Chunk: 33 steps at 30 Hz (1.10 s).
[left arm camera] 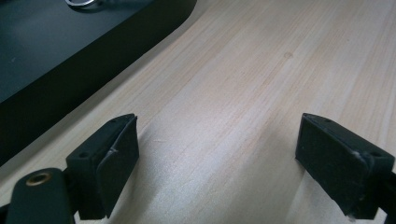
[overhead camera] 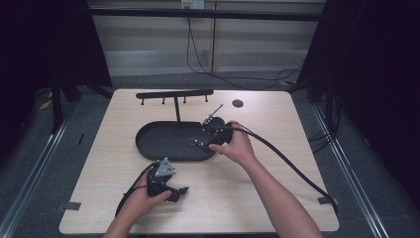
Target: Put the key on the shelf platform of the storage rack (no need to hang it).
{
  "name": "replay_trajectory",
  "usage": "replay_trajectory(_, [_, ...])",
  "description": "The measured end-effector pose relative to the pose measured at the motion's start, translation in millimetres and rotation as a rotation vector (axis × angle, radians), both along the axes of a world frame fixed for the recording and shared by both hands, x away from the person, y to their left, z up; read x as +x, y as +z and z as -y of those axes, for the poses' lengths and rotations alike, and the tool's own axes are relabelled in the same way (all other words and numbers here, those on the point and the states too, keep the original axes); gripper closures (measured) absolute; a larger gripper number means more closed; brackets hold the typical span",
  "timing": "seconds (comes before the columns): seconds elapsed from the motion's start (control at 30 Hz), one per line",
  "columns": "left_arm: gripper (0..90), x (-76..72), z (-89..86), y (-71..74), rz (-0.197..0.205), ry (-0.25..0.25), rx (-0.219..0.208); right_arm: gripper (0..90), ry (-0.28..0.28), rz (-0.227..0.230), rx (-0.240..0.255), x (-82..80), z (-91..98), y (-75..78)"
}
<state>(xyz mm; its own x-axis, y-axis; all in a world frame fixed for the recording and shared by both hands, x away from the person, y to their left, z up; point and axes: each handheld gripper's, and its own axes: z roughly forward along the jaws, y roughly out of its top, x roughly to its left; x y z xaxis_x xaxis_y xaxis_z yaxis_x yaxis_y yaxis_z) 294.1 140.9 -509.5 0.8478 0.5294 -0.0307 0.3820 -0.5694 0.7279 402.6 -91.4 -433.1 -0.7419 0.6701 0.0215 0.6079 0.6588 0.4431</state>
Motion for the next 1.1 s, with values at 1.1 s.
replay_trajectory(1.1, [13.1, 0.3, -0.6, 0.4, 0.001, -0.008, 0.012, 28.7, 0.031, -0.008, 0.035, -33.2, 51.1, 11.3])
